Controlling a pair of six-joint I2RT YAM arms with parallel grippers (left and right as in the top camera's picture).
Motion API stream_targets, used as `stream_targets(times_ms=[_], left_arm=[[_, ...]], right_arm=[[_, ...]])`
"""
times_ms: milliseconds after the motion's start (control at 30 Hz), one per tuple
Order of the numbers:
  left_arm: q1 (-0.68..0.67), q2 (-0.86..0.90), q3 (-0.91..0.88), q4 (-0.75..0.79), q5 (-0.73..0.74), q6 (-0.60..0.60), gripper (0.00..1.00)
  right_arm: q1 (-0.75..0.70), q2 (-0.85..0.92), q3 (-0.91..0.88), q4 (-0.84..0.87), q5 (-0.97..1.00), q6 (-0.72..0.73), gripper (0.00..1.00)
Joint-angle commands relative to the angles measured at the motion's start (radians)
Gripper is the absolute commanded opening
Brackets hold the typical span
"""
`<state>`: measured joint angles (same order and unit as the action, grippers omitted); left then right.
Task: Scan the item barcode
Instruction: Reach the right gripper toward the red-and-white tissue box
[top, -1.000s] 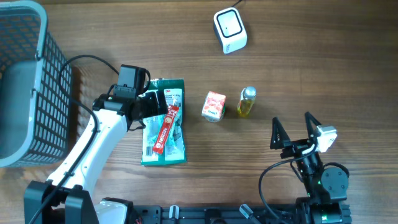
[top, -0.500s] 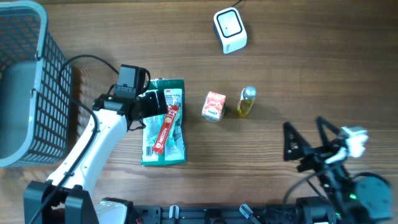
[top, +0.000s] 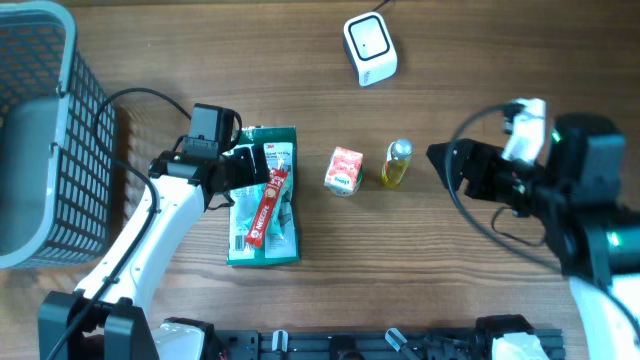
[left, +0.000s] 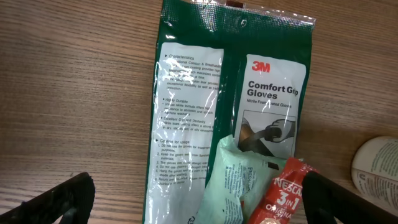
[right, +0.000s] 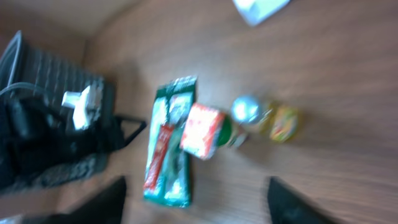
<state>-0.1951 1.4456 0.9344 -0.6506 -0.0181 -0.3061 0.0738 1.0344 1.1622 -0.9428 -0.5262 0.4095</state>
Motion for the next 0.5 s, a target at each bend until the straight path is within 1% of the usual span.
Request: stream_targets(times_ms=[0, 100, 233, 367, 400, 467], left_arm=[[0.002, -0.018, 0.017, 0.000, -0.010, -0.013, 1.00], [0.002, -0.018, 0.017, 0.000, -0.010, -0.013, 1.00], [0.002, -0.018, 0.017, 0.000, -0.010, -0.013, 1.00], [0.002, -0.018, 0.017, 0.000, -0.010, -0.013, 1.00], [0.002, -0.018, 0.017, 0.000, -0.010, -0.013, 1.00], [0.002, -0.018, 0.017, 0.000, -0.010, -0.013, 1.00]], right_arm=[[0.027, 0.087, 0.023, -0.014, -0.163, 0.013, 0.44], [0.106, 0.125, 0.022, -0.017, -0.110, 0.042, 0.44], [0.254, 0.156, 0.014, -0.018, 0.121, 0.189, 0.48], [0.433, 0.210, 0.007, -0.010, 0.364, 0.320, 0.51], [0.504, 0.253, 0.007, 0.011, 0.460, 0.381, 0.52], [0.562, 0.324, 0.007, 0.073, 0.484, 0.391, 0.52]])
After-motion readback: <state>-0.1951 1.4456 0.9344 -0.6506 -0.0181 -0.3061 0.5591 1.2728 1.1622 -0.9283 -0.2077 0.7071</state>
